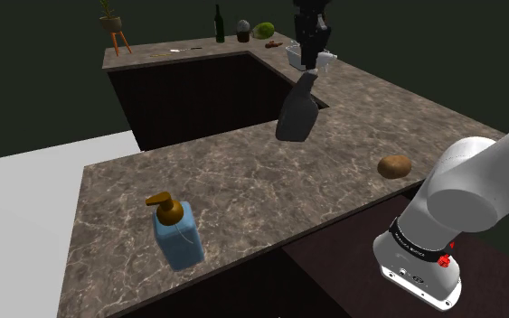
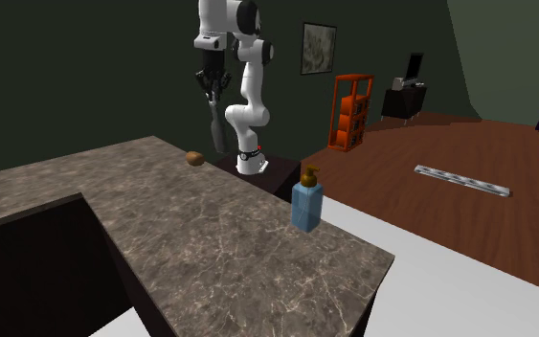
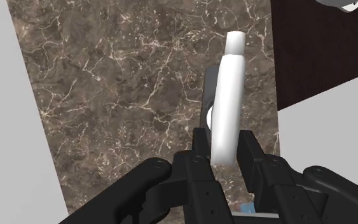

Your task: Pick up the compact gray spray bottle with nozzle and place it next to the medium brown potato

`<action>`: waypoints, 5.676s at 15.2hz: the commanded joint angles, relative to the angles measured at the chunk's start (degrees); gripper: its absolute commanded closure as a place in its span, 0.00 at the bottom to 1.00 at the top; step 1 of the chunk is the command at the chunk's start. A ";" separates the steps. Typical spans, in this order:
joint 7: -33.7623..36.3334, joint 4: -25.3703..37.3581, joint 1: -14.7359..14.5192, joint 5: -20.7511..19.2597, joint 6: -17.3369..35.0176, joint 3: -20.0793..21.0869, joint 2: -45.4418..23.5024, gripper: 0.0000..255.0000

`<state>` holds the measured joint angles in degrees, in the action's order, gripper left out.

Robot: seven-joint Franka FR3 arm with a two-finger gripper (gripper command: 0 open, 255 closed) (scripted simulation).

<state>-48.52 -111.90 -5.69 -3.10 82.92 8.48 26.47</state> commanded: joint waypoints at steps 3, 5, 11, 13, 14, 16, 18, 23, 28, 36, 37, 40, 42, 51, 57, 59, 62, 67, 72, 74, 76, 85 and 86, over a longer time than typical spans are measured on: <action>-5.40 -1.34 1.31 -1.75 -1.86 -3.98 3.62 1.00; -8.12 -1.64 1.99 -2.85 -2.66 -6.05 4.98 1.00; -16.44 -1.05 4.03 -6.60 -4.85 -12.36 7.65 1.00; -19.27 -0.36 4.69 -7.92 -5.48 -14.50 8.06 1.00; -20.70 0.07 5.01 -8.59 -5.78 -15.58 8.17 1.00; -23.59 1.12 5.64 -9.90 -6.33 -17.76 8.21 1.00; -26.52 2.41 6.22 -11.18 -6.81 -19.97 8.00 1.00; -34.05 6.72 7.42 -14.06 -7.76 -25.72 6.37 1.00; -39.84 9.87 8.12 -15.84 -7.54 -30.45 4.51 1.00; -38.26 0.86 8.64 -16.69 -1.96 -30.72 7.89 1.00; -38.09 -0.20 8.71 -16.80 -1.28 -30.78 8.26 1.00; -37.57 -3.29 8.91 -17.14 0.78 -30.99 9.28 1.00; -37.25 -5.29 9.04 -17.38 2.14 -31.15 9.91 1.00; -35.91 -13.71 9.63 -18.57 8.29 -32.14 12.14 1.00; -35.10 -18.86 10.03 -19.47 12.46 -33.00 13.11 1.00; -34.84 -20.50 10.16 -19.79 13.87 -33.33 13.33 1.00; -34.46 -22.88 10.36 -20.29 16.01 -33.85 13.57 1.00; -33.84 -26.66 10.68 -21.19 19.66 -34.80 13.69 1.00; -33.24 -30.20 10.98 -22.16 23.43 -35.87 13.44 1.00; -33.00 -31.55 11.10 -22.57 24.98 -36.32 13.24 1.00; -32.76 -32.86 11.21 -22.99 26.56 -36.80 12.96 1.00; -31.71 -38.12 11.63 -24.94 33.88 -39.10 10.86 1.00; -31.71 -38.12 11.63 -24.94 33.88 -39.10 10.87 1.00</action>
<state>-80.28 -149.76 5.94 -27.97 116.49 -30.48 37.52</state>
